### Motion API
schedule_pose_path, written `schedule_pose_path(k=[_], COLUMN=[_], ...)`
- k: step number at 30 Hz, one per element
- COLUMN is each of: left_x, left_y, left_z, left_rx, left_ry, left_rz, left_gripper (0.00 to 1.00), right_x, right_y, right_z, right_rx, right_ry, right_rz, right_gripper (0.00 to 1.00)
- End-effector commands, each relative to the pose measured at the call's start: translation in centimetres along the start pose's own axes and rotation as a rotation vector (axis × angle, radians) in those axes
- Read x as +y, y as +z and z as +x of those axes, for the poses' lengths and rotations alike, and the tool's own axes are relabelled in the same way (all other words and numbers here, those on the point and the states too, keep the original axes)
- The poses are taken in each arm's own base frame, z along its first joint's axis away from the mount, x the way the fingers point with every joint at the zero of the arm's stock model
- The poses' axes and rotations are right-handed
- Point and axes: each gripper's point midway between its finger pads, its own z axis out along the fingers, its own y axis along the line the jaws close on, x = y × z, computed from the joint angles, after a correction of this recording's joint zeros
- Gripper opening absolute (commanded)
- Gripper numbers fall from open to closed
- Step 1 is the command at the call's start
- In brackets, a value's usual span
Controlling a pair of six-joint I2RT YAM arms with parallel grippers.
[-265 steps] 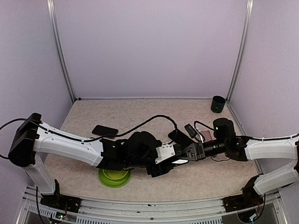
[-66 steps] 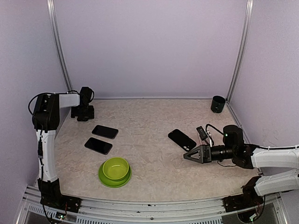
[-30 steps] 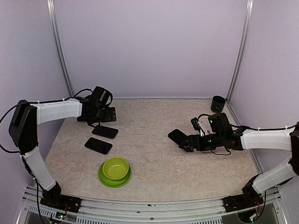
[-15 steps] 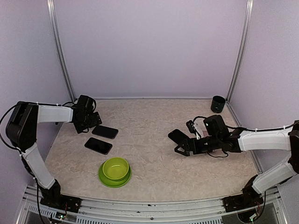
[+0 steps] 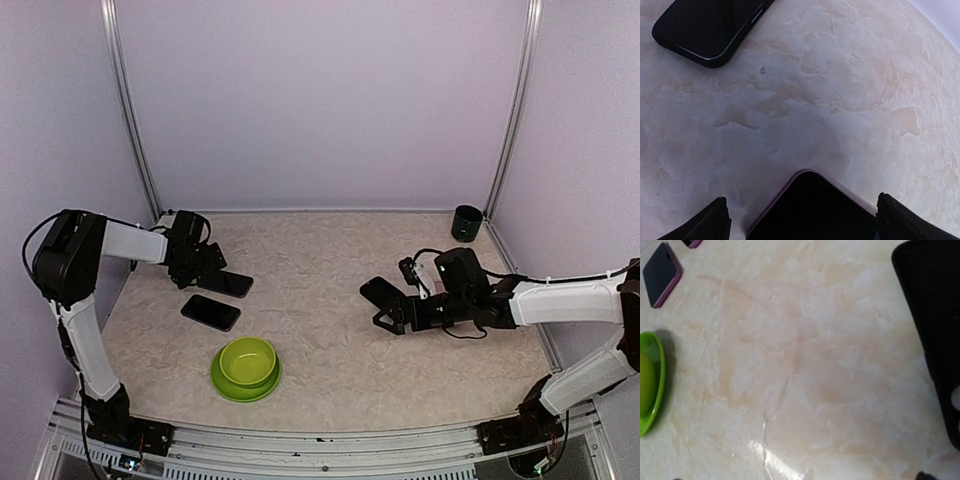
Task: Put the phone into the phone case
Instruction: Move the phone to the center of the board.
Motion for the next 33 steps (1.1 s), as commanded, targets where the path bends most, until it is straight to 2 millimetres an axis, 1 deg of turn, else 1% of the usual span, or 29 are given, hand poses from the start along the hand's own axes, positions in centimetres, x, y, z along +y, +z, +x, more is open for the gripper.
schedule_pose_path(k=[1,7,12,19,23,25,27,33], left_x=[-1.3,-1.2,-2.4,-4.2,-5.9,-7.1,-8.1,-10.5], left_y=[1.0,2.2,2.0,1.7,1.6,1.4,1.4,1.6], left_z=[-0.7,0.7,2.2,5.0,6.6,7.3,7.7,9.1], left_rx=[-0.011,0.023,0.039,0.076,0.096,0.096,0.098,0.111], left_ry=[0.000,0.015,0.055,0.110,0.156,0.189,0.211,0.265], left_rz=[0.053,0.044,0.054,0.100,0.134,0.152,0.166,0.211], left_gripper=[0.99,0.99,0.99,0.99,0.99,0.99,0.99,0.99], right_x=[0.3,0.3,0.3,0.7,1.3,1.6,2.0,2.3], right_y=[-0.3,-0.1,0.1,0.3,0.3,0.4,0.6,2.3], right_z=[0.2,0.4,0.4,0.1,-0.3,-0.6,-0.8,-1.2], right_rx=[-0.016,-0.014,-0.009,-0.010,-0.011,-0.014,-0.017,-0.012], right_ry=[-0.004,-0.004,0.000,-0.026,-0.085,-0.122,-0.163,-0.287], right_rz=[-0.005,-0.010,-0.009,-0.024,-0.045,-0.052,-0.059,-0.024], right_gripper=[1.00,1.00,1.00,1.00,1.00,1.00,1.00,1.00])
